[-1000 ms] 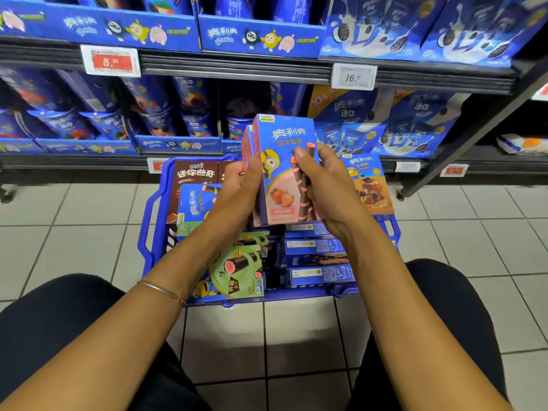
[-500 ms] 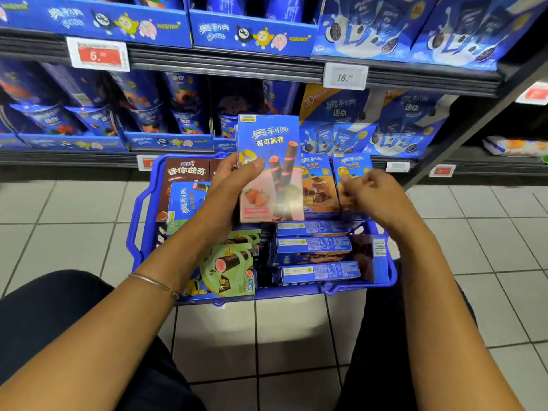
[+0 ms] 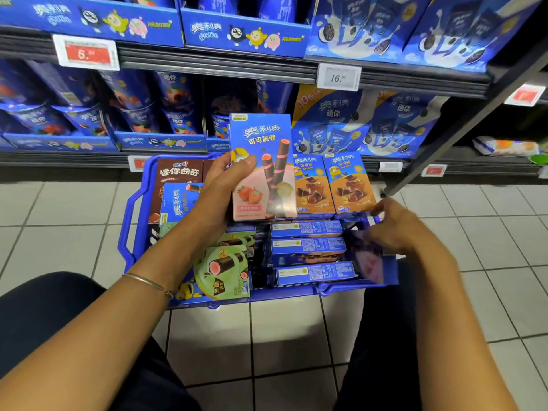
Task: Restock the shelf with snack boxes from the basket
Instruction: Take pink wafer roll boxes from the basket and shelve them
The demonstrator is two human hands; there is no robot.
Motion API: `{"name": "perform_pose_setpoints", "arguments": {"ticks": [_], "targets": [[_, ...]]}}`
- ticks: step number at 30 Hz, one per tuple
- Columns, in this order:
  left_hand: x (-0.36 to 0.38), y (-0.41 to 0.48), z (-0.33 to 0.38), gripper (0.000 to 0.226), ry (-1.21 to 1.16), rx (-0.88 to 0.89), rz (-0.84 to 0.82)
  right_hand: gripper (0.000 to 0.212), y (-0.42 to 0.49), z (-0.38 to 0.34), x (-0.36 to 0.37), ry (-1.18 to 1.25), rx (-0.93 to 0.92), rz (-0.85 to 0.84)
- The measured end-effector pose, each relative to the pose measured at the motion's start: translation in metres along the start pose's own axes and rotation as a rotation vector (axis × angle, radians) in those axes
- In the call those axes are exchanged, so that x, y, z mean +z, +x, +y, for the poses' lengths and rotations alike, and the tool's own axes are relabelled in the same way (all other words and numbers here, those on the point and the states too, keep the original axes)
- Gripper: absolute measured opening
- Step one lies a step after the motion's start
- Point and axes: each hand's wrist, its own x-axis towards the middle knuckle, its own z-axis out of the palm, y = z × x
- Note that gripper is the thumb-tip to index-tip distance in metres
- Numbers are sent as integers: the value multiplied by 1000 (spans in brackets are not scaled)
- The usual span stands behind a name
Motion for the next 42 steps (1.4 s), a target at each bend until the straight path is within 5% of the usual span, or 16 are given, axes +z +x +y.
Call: {"name": "perform_pose_setpoints", "arguments": {"ticks": [3, 7, 9, 14, 19, 23, 31, 34, 42], "targets": [[2, -4, 3, 48, 4, -9, 22, 49, -29, -12, -40, 169, -94, 127], [5, -7, 5, 68, -41, -10, 93, 22, -60, -40, -65, 643, -286, 280], [5, -7, 6, 81, -45, -11, 143, 20, -63, -55, -59, 908, -334, 236], [3, -5, 14, 69, -11, 59, 216, 30, -55, -95, -4, 1335, -377, 30], [-8, -2, 17, 69, 37, 115, 246, 43, -48, -130, 46, 1195, -372, -72], [-16, -4, 20, 72, 100, 142, 293, 29, -43, -140, 62, 1052, -420, -163], [-20, -44, 59, 70, 138, 68, 403, 29, -68, -175, 25, 914, -342, -372], [-4, -74, 113, 102, 49, 22, 439, 36, -105, -203, -25, 856, -326, -436], [39, -174, 382, 83, 7, 82, 504, 27, -264, -357, -218, 860, -406, -542]]}}
